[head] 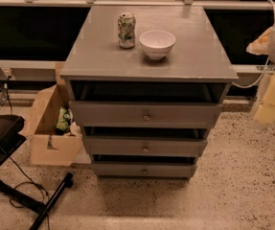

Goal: Open bottom drawer

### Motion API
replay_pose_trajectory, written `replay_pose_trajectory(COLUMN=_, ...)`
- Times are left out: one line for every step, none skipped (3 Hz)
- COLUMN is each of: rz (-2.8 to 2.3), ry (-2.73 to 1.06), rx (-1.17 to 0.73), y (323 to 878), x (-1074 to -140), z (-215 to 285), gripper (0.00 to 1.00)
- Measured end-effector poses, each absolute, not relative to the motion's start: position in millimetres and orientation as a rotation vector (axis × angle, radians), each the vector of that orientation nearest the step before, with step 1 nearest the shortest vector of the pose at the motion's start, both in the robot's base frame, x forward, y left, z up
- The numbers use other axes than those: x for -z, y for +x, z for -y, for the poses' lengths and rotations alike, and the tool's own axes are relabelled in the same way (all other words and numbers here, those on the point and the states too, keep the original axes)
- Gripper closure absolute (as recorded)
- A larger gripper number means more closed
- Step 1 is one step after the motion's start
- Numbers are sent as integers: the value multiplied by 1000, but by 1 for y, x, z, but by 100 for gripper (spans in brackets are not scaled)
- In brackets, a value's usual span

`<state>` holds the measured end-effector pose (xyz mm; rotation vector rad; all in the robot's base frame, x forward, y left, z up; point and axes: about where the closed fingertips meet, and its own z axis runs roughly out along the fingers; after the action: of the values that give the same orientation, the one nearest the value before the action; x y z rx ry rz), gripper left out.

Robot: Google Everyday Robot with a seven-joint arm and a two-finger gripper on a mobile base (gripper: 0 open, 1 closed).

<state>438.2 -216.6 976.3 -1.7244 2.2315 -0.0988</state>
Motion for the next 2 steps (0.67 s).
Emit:
replay_pose_trajectory(rz=-2232, ry=-1724, rx=99, y=438, x=-976, z=217, gripper=0)
replay_pose_trajectory(rz=-2237, ry=-1710, rx=122, y=438, x=-958, z=215, gripper=0)
